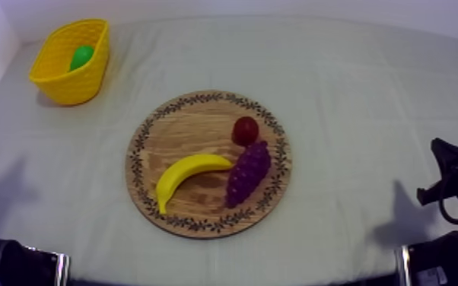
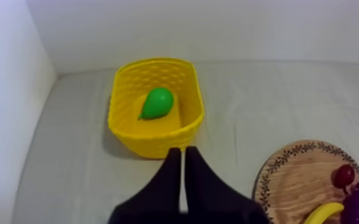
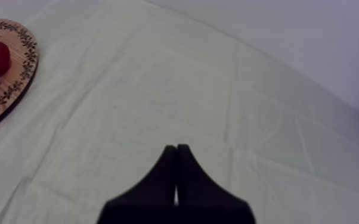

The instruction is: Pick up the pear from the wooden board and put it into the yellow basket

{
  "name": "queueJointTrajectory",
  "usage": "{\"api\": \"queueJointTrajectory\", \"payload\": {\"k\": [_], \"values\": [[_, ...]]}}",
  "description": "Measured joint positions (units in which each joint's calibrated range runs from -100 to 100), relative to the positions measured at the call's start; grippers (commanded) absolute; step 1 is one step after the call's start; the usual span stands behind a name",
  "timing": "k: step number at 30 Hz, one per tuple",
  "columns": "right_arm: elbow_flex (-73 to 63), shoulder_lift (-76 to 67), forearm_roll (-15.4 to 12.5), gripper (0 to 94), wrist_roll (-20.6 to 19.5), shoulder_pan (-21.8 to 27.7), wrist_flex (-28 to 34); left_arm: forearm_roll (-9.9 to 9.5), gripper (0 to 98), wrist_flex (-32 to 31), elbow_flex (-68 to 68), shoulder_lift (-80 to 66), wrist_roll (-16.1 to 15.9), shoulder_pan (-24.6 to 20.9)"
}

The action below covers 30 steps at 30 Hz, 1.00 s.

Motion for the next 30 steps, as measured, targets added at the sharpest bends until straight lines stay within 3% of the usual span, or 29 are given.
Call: {"api": "queueJointTrajectory", "payload": {"k": [18,30], "values": [[0.00,0.00,0.00,0.4,0.00,0.00,0.00,1.72,0.1,-7.37,21.47,-23.10,-2.10,-1.68],[0.00,0.00,0.07,0.4,0.00,0.00,0.00,2.49,0.1,-12.58,36.75,-34.07,0.17,-1.77]]}}
